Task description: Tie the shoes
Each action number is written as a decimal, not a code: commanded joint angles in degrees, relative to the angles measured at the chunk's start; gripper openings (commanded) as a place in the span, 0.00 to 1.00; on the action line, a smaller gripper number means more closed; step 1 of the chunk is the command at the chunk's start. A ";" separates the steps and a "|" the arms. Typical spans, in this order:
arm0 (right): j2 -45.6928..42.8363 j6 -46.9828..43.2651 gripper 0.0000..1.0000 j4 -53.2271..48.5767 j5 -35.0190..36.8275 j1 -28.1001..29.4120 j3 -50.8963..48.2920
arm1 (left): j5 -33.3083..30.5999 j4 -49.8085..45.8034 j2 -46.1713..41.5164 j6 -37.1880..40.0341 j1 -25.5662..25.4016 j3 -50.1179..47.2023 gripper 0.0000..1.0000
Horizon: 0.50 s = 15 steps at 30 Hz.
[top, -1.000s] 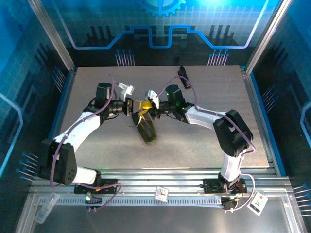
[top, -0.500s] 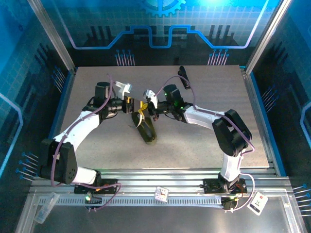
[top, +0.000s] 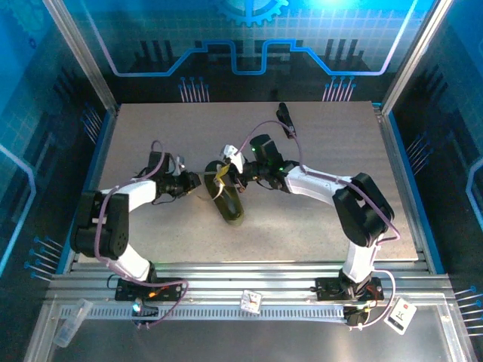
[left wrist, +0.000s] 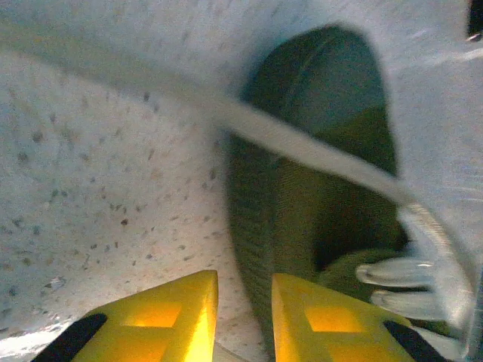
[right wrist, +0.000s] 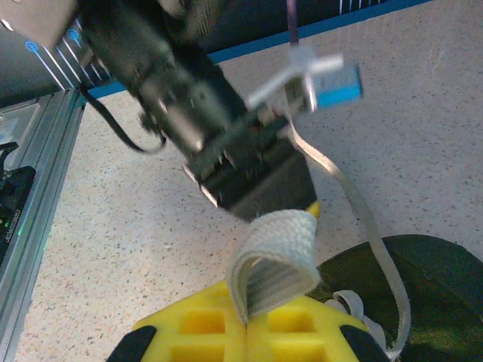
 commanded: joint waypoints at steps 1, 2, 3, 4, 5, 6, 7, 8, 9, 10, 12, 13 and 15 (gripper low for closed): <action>-3.36 -1.32 0.00 -2.50 2.24 0.77 -0.61 | -0.76 7.49 3.85 -3.75 -3.49 -0.11 0.22; -3.66 -1.45 0.00 -2.98 2.71 0.80 -0.78 | -0.62 8.92 5.01 -4.51 -4.80 0.15 0.22; -3.94 -1.60 0.00 -3.44 3.18 0.81 -0.79 | -0.58 10.48 5.91 -5.22 -6.09 0.53 0.22; -4.23 -1.74 0.00 -3.80 3.60 0.79 -0.88 | -0.72 11.55 6.39 -5.66 -7.19 0.83 0.22; -4.56 -1.85 0.00 -4.29 4.06 0.80 -0.96 | -0.94 12.26 6.86 -5.92 -8.37 1.42 0.22; -4.86 -1.94 0.00 -4.62 4.48 0.81 -0.96 | -1.14 12.38 7.31 -5.87 -9.34 2.19 0.22; -5.18 -2.00 0.00 -5.12 5.03 0.80 -0.97 | -1.17 12.27 7.50 -5.77 -10.00 2.89 0.22; -5.41 -2.12 0.00 -5.67 5.44 0.80 -0.97 | -1.28 12.04 7.69 -5.42 -10.57 3.69 0.22; -5.44 -2.22 0.00 -6.24 5.80 0.77 -0.97 | -1.30 11.57 7.87 -5.02 -10.83 4.40 0.22; -5.43 -2.31 0.00 -6.62 6.17 0.74 -0.84 | -1.35 11.03 7.92 -4.65 -10.98 4.94 0.22; -5.07 -2.40 0.00 -7.79 6.79 0.73 -0.50 | -1.58 8.83 7.89 -3.22 -10.97 6.11 0.23; -4.77 -2.40 0.00 -8.38 7.04 0.59 -0.27 | -2.00 6.74 7.58 -1.69 -10.89 6.97 0.24; -4.37 -2.07 0.00 -9.22 7.50 0.48 -0.02 | -3.04 1.67 6.08 2.83 -10.30 8.53 0.28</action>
